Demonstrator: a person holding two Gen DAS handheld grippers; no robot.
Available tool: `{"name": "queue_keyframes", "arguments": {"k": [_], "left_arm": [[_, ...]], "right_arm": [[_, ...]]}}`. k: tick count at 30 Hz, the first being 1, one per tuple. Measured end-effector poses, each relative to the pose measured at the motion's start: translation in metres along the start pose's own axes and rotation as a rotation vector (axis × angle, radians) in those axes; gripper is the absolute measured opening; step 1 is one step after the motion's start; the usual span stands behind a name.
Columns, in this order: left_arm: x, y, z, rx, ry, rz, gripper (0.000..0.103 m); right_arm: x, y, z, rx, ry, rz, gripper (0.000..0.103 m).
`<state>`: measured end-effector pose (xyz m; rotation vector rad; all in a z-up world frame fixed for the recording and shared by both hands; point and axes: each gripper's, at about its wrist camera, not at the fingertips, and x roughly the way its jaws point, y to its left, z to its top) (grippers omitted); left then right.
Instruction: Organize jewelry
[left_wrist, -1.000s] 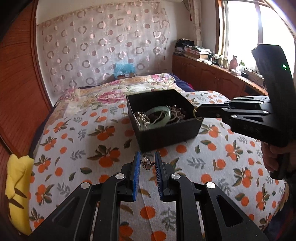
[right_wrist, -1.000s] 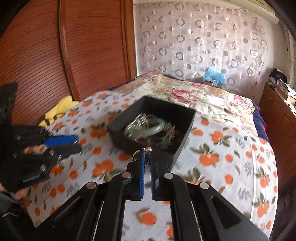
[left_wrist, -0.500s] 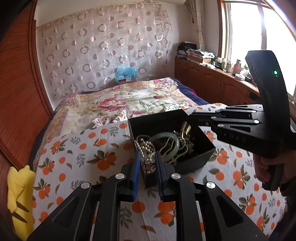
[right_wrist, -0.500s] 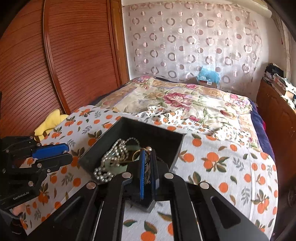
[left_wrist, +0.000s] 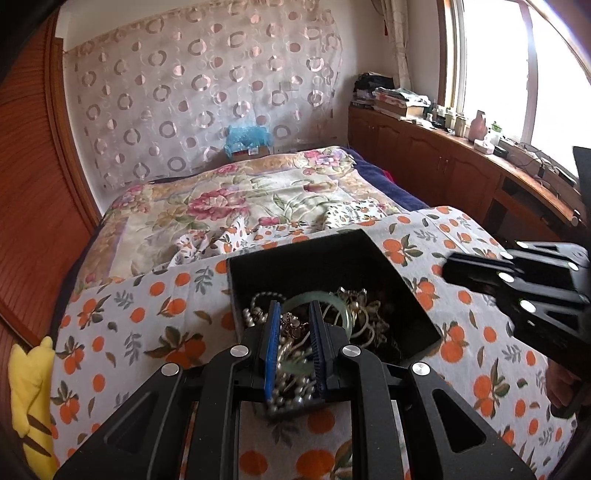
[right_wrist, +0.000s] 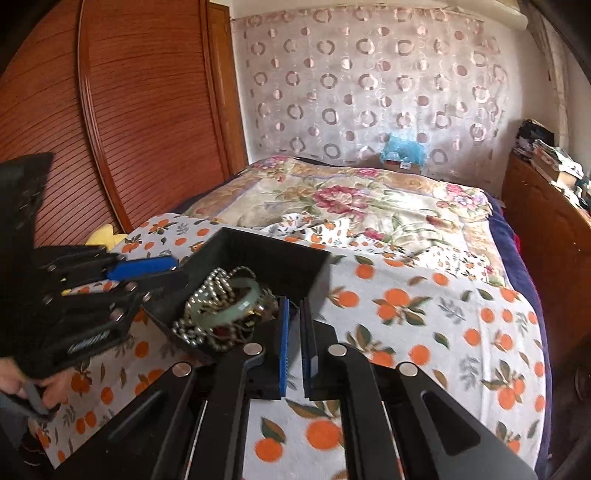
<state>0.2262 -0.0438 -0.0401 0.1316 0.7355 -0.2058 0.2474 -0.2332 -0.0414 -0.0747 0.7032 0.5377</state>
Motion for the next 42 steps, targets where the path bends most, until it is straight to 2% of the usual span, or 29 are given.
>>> {"name": "queue_keyframes", "arguments": {"k": [13,15,17,23,26,28,30,33,34,36,42], "left_arm": [[0.022,-0.008,0.025,0.0,0.005,0.014,0.015],[0.022,-0.007,0.022,-0.006,0.008,0.018,0.025],[0.019,-0.005,0.02,-0.013,-0.003,0.028,0.055],[0.003,0.006,0.009,-0.05,-0.035,0.032,0.081],[-0.011,0.012,-0.002,-0.053,-0.044,0.066,0.089],[-0.018,0.015,-0.008,-0.056,-0.05,0.079,0.094],[-0.029,0.02,-0.017,-0.065,-0.062,0.084,0.096],[-0.04,0.024,-0.027,-0.065,-0.055,0.105,0.096],[-0.045,0.026,-0.03,-0.069,-0.055,0.109,0.096],[-0.052,0.029,-0.037,-0.079,-0.058,0.103,0.096],[-0.073,0.03,-0.053,-0.092,-0.063,0.115,0.096]], "right_arm": [[-0.03,-0.032,-0.028,0.04,-0.011,-0.042,0.007],[-0.034,-0.033,-0.03,0.045,-0.014,-0.044,0.007],[-0.036,-0.033,-0.03,0.05,-0.017,-0.045,0.007],[-0.039,-0.027,-0.031,0.056,-0.024,-0.05,0.007],[-0.041,-0.023,-0.032,0.07,-0.031,-0.049,0.007],[-0.043,-0.02,-0.032,0.076,-0.036,-0.053,0.015],[-0.045,-0.015,-0.033,0.083,-0.052,-0.067,0.051],[-0.049,-0.008,-0.034,0.097,-0.081,-0.097,0.075],[-0.05,-0.007,-0.035,0.103,-0.086,-0.098,0.078],[-0.052,-0.004,-0.038,0.115,-0.091,-0.11,0.09],[-0.061,0.008,-0.042,0.112,-0.1,-0.132,0.1]]}}
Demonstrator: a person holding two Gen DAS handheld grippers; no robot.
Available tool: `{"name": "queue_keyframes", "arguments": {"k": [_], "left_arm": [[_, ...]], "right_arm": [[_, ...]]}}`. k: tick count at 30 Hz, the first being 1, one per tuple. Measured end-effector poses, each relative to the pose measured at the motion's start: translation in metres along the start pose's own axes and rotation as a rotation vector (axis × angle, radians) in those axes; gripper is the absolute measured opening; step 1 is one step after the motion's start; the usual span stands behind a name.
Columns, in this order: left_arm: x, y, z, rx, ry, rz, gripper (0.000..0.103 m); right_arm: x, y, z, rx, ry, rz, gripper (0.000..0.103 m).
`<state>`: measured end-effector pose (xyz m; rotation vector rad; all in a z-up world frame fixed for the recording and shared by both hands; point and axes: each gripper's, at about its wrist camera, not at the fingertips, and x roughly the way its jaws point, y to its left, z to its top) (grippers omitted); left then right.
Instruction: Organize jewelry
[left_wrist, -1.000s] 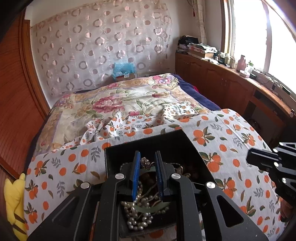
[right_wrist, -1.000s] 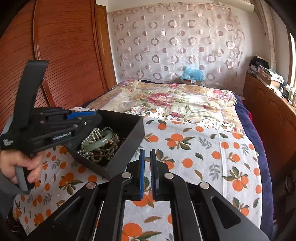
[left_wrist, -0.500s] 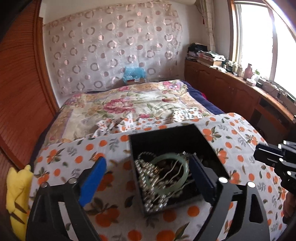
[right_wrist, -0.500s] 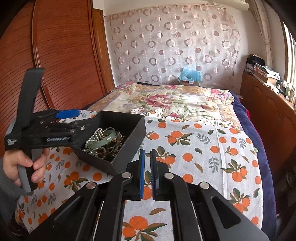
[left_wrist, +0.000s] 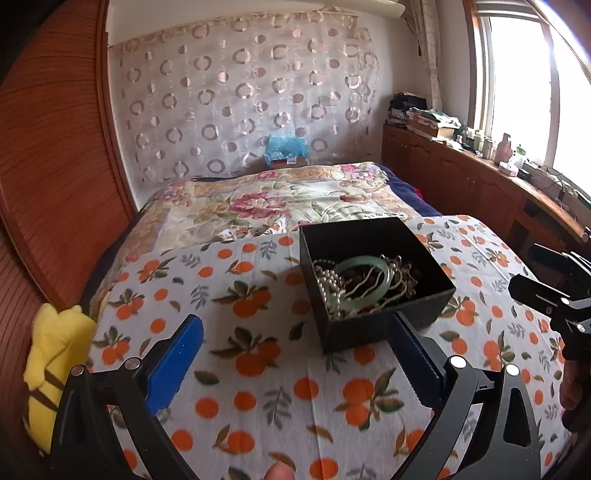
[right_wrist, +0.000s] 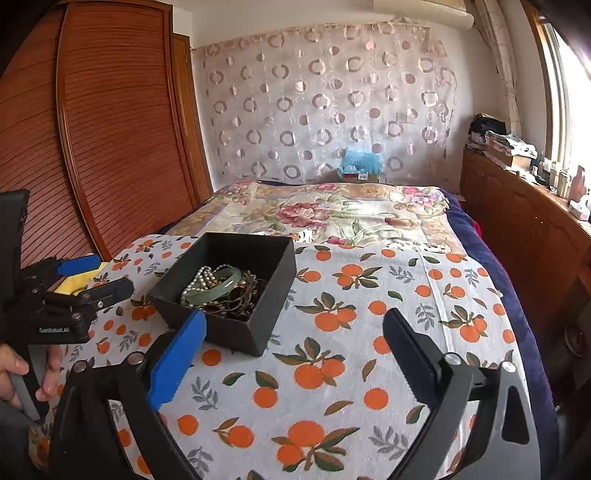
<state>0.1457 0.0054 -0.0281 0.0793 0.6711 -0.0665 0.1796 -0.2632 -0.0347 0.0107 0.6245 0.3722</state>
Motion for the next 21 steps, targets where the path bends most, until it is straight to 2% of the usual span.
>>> {"name": "queue_keyframes", "arguments": {"k": [10,21], "left_arm": [[-0.048,0.004,-0.02,-0.046,-0.047,0.013,0.096],[-0.088,0.007,-0.039,-0.06,-0.067,0.07,0.096]], "right_arm": [[-0.032,0.02,-0.008,0.002,-0.035,-0.006,0.1],[-0.078,0.04,-0.024,-0.003,-0.094,-0.009,0.1]]}}
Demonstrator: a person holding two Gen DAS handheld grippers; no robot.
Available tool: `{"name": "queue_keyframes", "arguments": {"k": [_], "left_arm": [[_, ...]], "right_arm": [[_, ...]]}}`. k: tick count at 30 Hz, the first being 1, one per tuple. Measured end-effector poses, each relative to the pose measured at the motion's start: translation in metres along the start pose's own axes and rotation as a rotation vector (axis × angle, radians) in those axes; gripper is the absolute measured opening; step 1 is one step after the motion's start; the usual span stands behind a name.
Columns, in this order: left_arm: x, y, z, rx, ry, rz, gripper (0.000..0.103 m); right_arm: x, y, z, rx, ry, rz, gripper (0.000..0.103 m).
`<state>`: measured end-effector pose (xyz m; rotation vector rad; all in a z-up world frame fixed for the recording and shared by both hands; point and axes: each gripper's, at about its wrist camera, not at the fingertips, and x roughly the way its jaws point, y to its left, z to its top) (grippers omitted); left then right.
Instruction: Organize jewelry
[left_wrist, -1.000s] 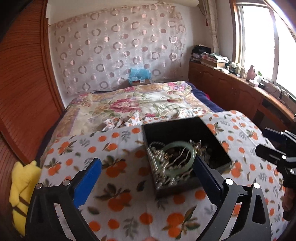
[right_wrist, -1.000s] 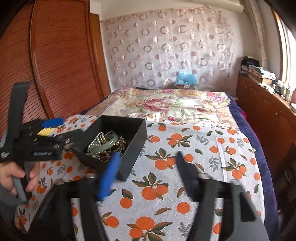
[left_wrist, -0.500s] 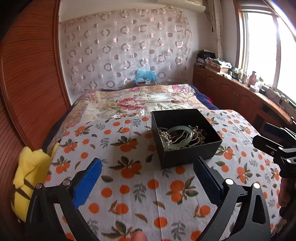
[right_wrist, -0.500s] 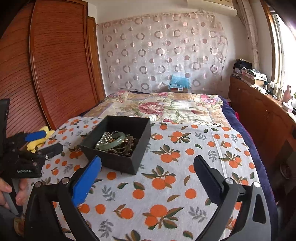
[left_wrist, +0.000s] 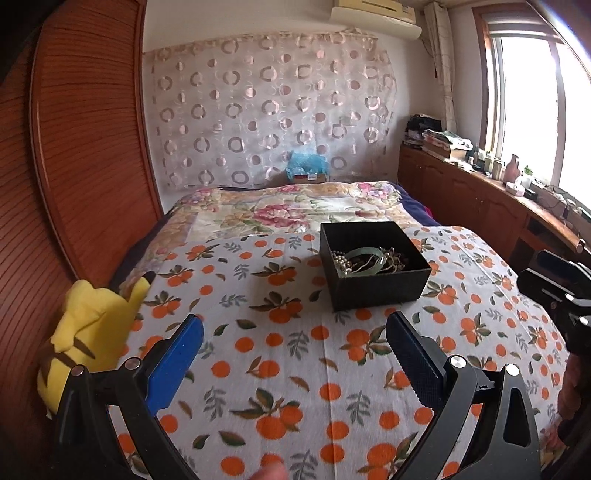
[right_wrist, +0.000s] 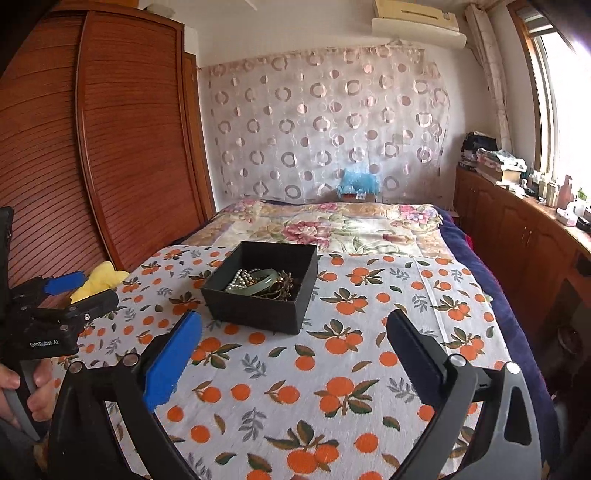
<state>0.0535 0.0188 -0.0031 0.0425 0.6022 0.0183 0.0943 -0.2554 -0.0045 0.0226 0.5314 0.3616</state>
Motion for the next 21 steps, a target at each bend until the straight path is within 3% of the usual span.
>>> {"name": "queue_keyframes", "arguments": {"k": [11,21], "left_arm": [[-0.017,-0.002,-0.01,-0.022,-0.013,-0.006,0.096],[-0.019,-0.004,-0.012,-0.027,-0.028,-0.006,0.096]], "right_arm": [[-0.034,-0.004,-0.011,0.035,-0.041,-0.036,0.1],[-0.036,-0.005,-0.015,0.04,-0.037,-0.035,0.1]]}}
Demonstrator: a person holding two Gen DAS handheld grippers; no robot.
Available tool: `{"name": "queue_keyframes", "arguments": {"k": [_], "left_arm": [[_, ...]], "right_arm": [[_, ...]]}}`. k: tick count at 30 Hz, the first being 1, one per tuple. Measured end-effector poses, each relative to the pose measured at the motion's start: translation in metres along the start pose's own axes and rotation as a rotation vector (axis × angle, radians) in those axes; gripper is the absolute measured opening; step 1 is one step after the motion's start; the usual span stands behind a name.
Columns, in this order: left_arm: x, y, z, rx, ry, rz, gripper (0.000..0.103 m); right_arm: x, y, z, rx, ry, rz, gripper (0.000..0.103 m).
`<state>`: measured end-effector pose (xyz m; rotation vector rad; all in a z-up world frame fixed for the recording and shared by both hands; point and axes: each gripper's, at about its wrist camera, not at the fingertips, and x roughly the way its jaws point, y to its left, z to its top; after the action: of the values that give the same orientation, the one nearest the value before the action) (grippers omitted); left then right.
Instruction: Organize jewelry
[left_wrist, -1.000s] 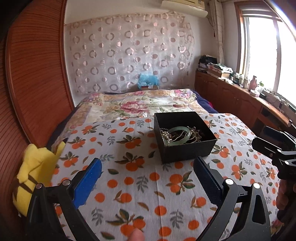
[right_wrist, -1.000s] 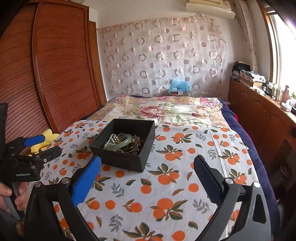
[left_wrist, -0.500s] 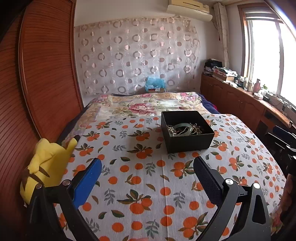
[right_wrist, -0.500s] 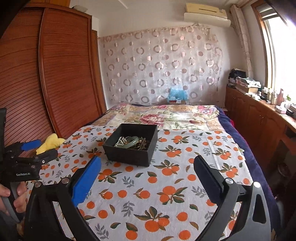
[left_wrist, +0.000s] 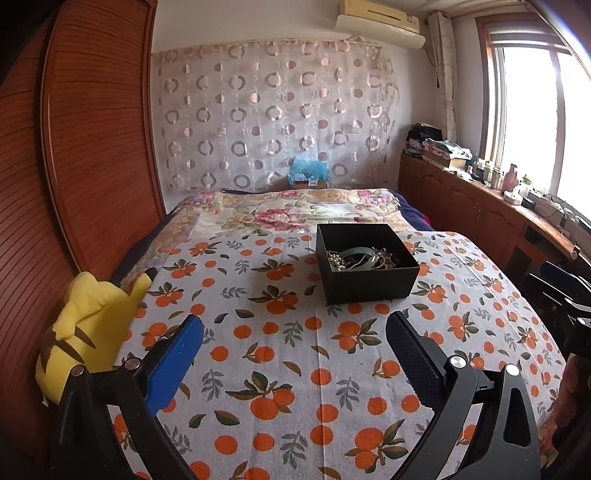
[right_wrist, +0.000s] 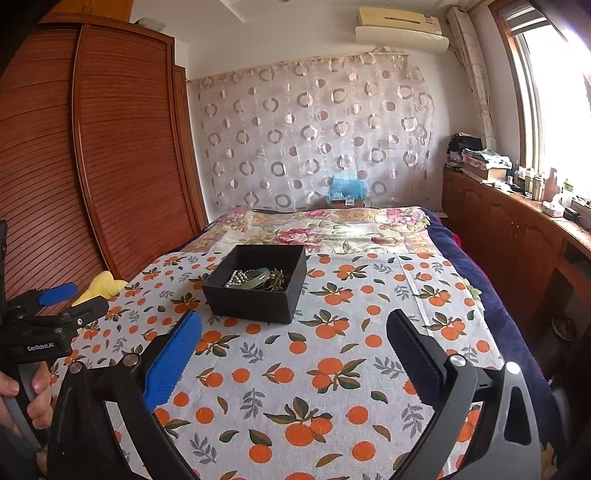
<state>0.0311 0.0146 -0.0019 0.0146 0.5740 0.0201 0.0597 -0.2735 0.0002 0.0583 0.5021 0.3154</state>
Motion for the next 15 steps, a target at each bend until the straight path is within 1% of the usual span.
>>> {"name": "queue_keyframes", "arguments": {"k": [15], "left_arm": [[-0.0011,0.0001,0.0004,-0.001,-0.006,0.002,0.096]], "right_arm": [[0.0006,0.0016,-0.0015,0.0,0.005,0.0,0.1]]}}
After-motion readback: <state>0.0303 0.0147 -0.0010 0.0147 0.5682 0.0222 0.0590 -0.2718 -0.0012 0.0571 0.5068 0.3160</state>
